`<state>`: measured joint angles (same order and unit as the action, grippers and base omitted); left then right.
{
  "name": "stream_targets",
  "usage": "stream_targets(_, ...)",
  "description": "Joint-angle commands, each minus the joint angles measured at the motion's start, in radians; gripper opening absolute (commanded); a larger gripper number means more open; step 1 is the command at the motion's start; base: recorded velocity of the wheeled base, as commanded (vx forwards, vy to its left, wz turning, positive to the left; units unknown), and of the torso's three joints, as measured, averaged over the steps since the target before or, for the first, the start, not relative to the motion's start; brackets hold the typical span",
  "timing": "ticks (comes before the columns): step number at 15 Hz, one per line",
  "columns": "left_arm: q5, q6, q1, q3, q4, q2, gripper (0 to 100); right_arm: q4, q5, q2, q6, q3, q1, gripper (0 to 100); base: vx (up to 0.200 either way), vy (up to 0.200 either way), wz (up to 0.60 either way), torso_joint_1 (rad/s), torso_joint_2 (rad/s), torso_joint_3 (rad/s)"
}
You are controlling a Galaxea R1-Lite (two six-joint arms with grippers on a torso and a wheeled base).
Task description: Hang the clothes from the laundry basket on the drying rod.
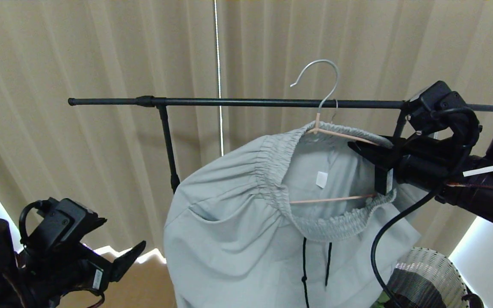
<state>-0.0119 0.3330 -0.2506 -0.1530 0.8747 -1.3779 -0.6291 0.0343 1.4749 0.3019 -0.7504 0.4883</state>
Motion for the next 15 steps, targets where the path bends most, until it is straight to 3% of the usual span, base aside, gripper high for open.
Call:
stream_targets(1, -0.003, -0.015, -0.009, -0.007, 0.001, 0.071, 100, 0.005, 0.007, 0.002, 0.002, 0.008, -0.005, 0, 0.000, 0.000, 0.00, 0.000, 0.00, 0.000)
stream_targets(3, -0.030, -0.061, -0.010, -0.028, 0.001, 0.135, 100, 0.006, 0.047, 0.007, 0.003, 0.036, -0.028, 0, 0.000, 0.000, 0.00, 0.000, 0.00, 0.000)
stream_targets(4, -0.079, -0.077, -0.007, -0.031, 0.000, 0.177, 100, 0.017, 0.059, 0.007, 0.003, 0.046, -0.039, 0, 0.000, 0.000, 0.00, 0.000, 0.00, 0.000)
stream_targets(6, -0.151, -0.109, -0.009, 0.006, -0.002, 0.264, 100, 0.114, 0.101, -0.002, -0.009, 0.051, -0.056, 0, 0.000, 0.000, 0.00, 0.000, 0.00, 0.000)
stream_targets(8, -0.160, -0.115, -0.007, -0.011, -0.005, 0.303, 100, 0.181, 0.168, 0.001, -0.078, 0.039, -0.057, 0, 0.000, 0.000, 0.00, 0.000, 0.00, 0.000)
stream_targets(10, -0.157, -0.118, -0.001, -0.053, -0.005, 0.290, 100, 0.210, 0.176, 0.004, -0.101, 0.033, -0.065, 0, 0.000, 0.000, 0.00, 0.000, 0.00, 0.000)
stream_targets(15, -0.161, -0.100, -0.041, -0.016, 0.003, 0.258, 100, 0.243, 0.286, 0.005, -0.104, 0.025, -0.106, 0, 0.000, 0.000, 0.00, 0.000, 0.00, 0.000)
